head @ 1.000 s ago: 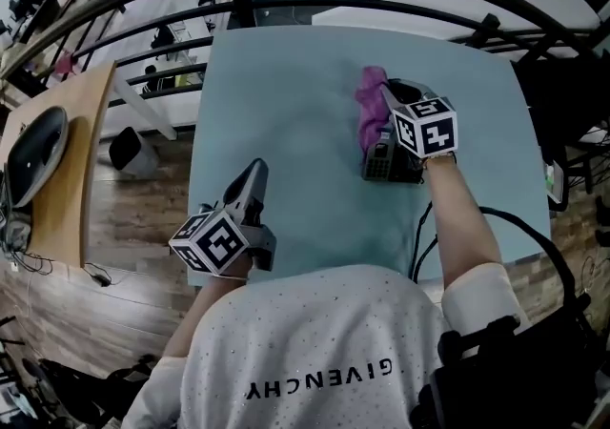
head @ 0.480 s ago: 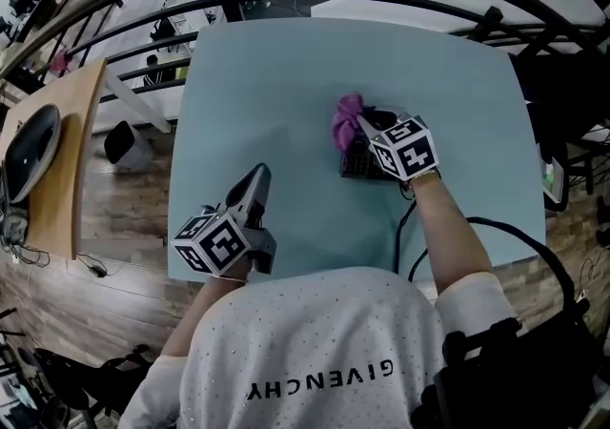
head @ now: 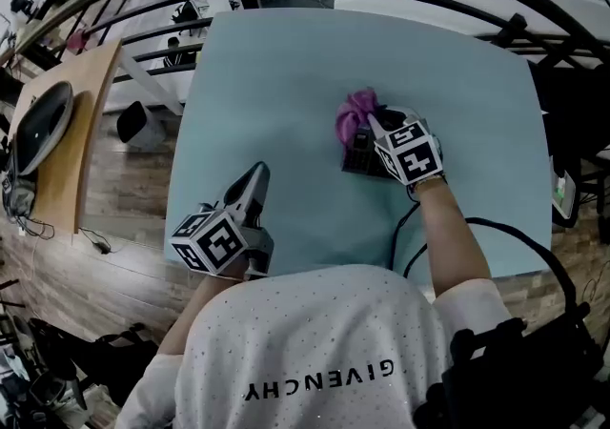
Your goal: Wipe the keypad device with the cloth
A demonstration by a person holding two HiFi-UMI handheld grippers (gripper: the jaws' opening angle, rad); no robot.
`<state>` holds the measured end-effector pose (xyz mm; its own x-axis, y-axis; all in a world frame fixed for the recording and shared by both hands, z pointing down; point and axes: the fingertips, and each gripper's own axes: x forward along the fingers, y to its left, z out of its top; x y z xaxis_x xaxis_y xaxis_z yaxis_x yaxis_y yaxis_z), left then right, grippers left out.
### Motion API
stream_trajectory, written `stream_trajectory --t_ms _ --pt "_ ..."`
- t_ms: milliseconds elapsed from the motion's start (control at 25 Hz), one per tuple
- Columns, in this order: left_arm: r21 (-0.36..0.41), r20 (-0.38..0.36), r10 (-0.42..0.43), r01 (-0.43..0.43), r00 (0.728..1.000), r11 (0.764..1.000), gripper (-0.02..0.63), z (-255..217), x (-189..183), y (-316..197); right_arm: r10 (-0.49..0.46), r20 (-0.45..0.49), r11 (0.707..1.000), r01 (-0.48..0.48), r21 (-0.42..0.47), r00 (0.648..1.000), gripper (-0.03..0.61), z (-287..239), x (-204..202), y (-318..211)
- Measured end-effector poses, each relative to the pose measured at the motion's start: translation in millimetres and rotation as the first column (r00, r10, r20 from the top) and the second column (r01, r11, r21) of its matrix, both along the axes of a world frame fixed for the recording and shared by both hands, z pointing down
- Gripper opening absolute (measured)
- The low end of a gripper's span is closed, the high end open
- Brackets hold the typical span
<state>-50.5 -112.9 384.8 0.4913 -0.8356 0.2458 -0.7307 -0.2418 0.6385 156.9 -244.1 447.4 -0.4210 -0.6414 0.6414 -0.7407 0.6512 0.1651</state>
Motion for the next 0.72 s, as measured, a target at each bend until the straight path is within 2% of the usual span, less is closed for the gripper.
stream_trajectory --t_ms 240,720 --pt "-0.011 0.045 -0.001 0.001 0.999 1.0 0.005 10.5 6.2 3.1 0.029 0.003 0.998 -0.029 0.048 1.0 0.048 0.3 20.2 -2.8" --pt "-0.017 0.063 0.007 -0.006 0.998 1.0 0.005 13.0 7.9 7.6 0.146 0.029 0.986 -0.148 0.081 0.989 0.048 0.2 67.4 2.3"
